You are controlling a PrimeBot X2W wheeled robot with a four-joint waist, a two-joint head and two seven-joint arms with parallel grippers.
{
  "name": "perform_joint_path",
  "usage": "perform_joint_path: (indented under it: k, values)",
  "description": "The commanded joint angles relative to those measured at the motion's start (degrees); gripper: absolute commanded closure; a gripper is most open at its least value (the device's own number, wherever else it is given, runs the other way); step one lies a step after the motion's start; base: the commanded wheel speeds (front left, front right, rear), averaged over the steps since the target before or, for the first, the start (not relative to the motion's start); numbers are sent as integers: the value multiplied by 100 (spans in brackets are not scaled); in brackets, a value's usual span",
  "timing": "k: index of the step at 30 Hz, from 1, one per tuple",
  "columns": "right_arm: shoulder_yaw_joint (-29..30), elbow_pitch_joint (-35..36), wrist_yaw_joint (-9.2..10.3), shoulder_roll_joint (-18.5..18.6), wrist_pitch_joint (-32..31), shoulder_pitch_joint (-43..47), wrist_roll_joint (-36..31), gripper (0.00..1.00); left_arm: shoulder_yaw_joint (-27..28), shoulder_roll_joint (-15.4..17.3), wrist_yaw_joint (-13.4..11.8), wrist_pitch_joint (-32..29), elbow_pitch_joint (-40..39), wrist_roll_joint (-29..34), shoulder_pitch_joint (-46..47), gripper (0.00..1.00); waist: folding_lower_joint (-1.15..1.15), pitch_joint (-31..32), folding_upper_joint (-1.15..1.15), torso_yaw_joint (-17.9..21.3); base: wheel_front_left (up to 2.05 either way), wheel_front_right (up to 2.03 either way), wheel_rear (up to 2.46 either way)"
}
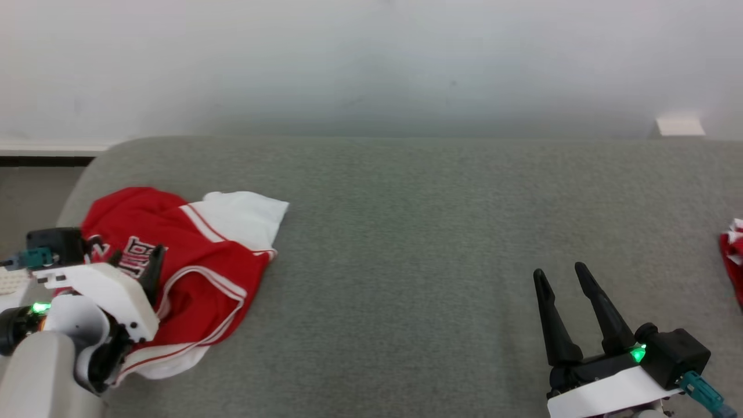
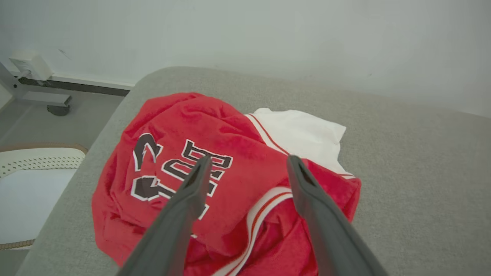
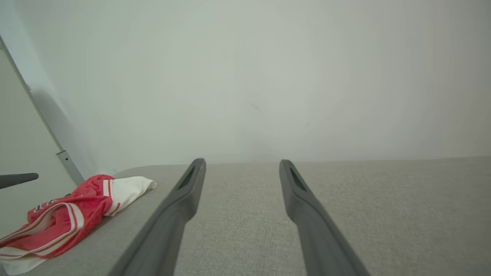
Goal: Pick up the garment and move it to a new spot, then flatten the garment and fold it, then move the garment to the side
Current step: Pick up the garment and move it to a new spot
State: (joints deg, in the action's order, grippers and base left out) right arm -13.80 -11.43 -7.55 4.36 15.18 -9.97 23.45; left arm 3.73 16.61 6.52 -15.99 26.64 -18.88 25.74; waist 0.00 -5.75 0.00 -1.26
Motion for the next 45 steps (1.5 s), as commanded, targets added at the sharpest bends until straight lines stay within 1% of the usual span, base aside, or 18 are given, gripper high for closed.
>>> perform_joint_path:
  k: [1, 4, 8, 13, 16, 18, 19, 20, 21, 30, 36, 41, 45]
  values:
    - [15, -5, 13, 30, -9, -66, 0, 0, 17, 91, 14, -90, 149, -38, 65, 0, 0, -164, 0, 248, 0, 0, 0]
    - [-20, -18, 13, 16, -9, -133, 24, 0, 101, 263, 24, -208, 630, -149, 196, 0, 0, -236, 0, 455, 0, 0, 0]
    - [-1, -43, 13, -8, -9, -157, 36, 0, 83, 292, 38, -272, 1306, -270, 195, 0, 0, -295, 0, 681, 0, 0, 0]
    - [44, -69, 13, -27, -9, -143, 50, 0, -183, 160, 96, -654, 2091, -481, 17, 0, 0, -339, 0, 828, 0, 0, 0]
    - [66, -80, 13, -26, -9, -140, 47, 0, -419, 103, 103, -849, 2399, -563, -55, 0, 0, -343, 0, 845, 0, 0, 0]
    - [95, -94, 13, -28, -9, -131, 26, 0, -599, 61, 106, -887, 2466, -638, -67, 0, 0, -324, 0, 822, 0, 0, 0]
    - [99, -101, 13, -31, -9, -137, 12, 0, -687, 86, 107, -882, 2444, -692, -44, 22, 0, -312, 0, 804, 0, 0, 0]
    - [104, -105, 13, -33, -9, -144, 1, 0, -764, 125, 108, -809, 2382, -738, -9, 71, 0, -295, 0, 783, 0, 0, 0]
    - [115, -112, 13, -31, -8, -144, -4, 0, -824, 170, 108, -710, 2312, -792, 33, 100, 0, -273, 0, 759, 0, 0, 0]
    - [139, -166, 13, -38, -9, -48, 24, 0, -1370, 677, 95, -386, 1721, -1117, 423, 100, 0, 58, 0, 614, 0, 0, 0]
    - [182, -182, 13, -37, -9, 118, 26, 0, -1794, 923, 89, -345, 892, -1154, 652, 100, 0, 436, 0, 620, 0, 0, 0]
    - [277, -136, 13, 1, -9, 236, 31, 0, -2020, 885, 90, -460, -120, -1310, 779, 100, 0, 650, 0, 723, 0, 0, 0]
    - [339, -95, 13, 40, -8, 252, -8, 0, -2115, 678, 81, -458, -918, -1438, 701, 100, 0, 692, 0, 896, 0, 0, 0]
